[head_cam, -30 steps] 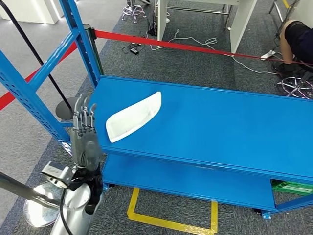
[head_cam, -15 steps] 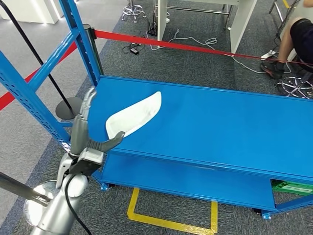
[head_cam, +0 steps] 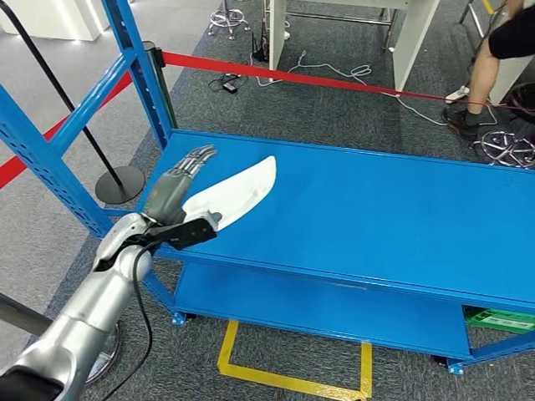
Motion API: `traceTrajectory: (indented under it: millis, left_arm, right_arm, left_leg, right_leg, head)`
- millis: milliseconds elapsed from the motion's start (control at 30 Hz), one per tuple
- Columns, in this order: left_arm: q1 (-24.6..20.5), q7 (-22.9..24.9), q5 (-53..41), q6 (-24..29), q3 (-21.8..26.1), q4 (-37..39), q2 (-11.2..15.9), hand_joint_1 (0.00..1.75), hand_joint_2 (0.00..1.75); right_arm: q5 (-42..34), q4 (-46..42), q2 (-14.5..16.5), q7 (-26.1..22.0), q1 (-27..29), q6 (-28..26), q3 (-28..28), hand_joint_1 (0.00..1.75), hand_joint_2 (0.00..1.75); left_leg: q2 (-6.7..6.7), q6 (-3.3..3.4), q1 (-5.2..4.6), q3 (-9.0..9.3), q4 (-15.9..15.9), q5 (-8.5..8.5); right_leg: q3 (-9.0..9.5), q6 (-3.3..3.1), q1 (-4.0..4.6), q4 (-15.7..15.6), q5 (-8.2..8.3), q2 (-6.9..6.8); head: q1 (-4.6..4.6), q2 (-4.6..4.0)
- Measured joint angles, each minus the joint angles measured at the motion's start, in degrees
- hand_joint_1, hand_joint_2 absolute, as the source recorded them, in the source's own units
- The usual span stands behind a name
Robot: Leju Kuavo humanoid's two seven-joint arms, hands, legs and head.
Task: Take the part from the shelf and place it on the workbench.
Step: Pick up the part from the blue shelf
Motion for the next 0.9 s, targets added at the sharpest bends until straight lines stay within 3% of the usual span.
traceTrajectory:
  millis: [167, 500, 667, 900]
  left_arm:
    - [-7.08, 0.47, -1.75, -2.73, -3.71, 9.55, 0.14, 0.0, 1.75]
    - [-12.36, -0.43, -2.75, -6.44, -7.8, 17.82, -0.26, 0.0, 1.75]
    - [-16.85, -1.96, -2.57, -11.57, -12.29, 23.68, -2.29, 0.0, 1.75]
    - [-21.0, -1.55, -1.53, -14.84, -17.69, 30.7, -6.32, 0.0, 1.75]
  right_arm:
    - [0.76, 0.0, -0.01, 0.69, -0.34, 0.33, 0.43, 0.0, 1.75]
    - [1.55, 0.0, -0.01, 1.67, -0.42, 0.83, 0.99, 0.0, 1.75]
    - [1.99, 0.0, -0.01, 2.34, -0.77, 1.18, 1.97, 0.0, 1.75]
    - [2.68, 0.0, -0.01, 3.04, -1.84, 1.45, 3.1, 0.0, 1.75]
  left_leg:
    - [0.01, -0.01, 0.0, -0.01, 0.0, 0.06]
    - [0.0, -0.02, 0.0, -0.02, 0.0, 0.07]
    - [0.0, 0.0, -0.02, -0.02, 0.0, 0.08]
    - [0.0, 0.0, -0.04, -0.02, 0.0, 0.08]
  right_leg:
    - [0.0, 0.0, 0.0, 0.01, 0.06, 0.04]
    - [-0.03, -0.01, 0.0, 0.01, 0.06, 0.01]
    - [-0.01, 0.03, -0.02, 0.01, 0.1, 0.02]
    - [-0.01, 0.06, -0.04, 0.01, 0.12, 0.02]
  head:
    - [0.01, 0.0]
    - [0.01, 0.0]
    - [0.02, 0.0]
    - [0.0, 0.0]
